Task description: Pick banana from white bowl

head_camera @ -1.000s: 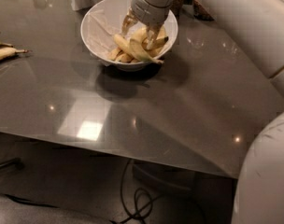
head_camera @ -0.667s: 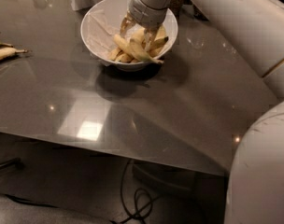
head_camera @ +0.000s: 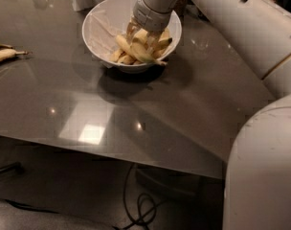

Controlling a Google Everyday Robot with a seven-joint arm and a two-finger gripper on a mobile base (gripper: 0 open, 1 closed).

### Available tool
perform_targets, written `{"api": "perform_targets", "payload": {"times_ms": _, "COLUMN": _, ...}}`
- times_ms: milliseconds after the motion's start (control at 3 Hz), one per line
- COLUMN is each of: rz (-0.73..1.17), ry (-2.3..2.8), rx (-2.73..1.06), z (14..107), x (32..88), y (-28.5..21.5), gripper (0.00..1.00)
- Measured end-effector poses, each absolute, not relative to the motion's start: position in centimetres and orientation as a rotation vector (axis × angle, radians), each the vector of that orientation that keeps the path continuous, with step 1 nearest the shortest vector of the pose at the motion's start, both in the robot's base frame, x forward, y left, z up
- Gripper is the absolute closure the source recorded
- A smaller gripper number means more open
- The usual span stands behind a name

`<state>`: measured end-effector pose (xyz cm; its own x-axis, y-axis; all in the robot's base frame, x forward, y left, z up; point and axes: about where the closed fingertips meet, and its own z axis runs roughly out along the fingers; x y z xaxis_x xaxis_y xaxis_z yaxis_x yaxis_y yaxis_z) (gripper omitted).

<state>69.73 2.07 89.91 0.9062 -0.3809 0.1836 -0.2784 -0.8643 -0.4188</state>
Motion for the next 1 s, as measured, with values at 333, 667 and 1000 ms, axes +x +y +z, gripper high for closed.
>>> {"api": "perform_targets", "payload": {"times_ms": 333, "rz": -0.368, "ry": 0.487, "rx": -2.679, "z": 90.0, "x": 69.7, "y": 1.9, "gripper": 0.87}}
{"api": "perform_targets", "payload": {"times_ms": 667, "rz": -0.401, "ry": 0.521, "rx": -2.665, "z": 91.0, "x": 69.8, "y": 0.8, "gripper": 1.00}}
{"api": "perform_targets", "payload": {"times_ms": 1000, "rz": -0.454, "ry": 0.551, "rx": -2.636, "z": 93.4, "x": 69.4, "y": 0.2, "gripper": 1.00}}
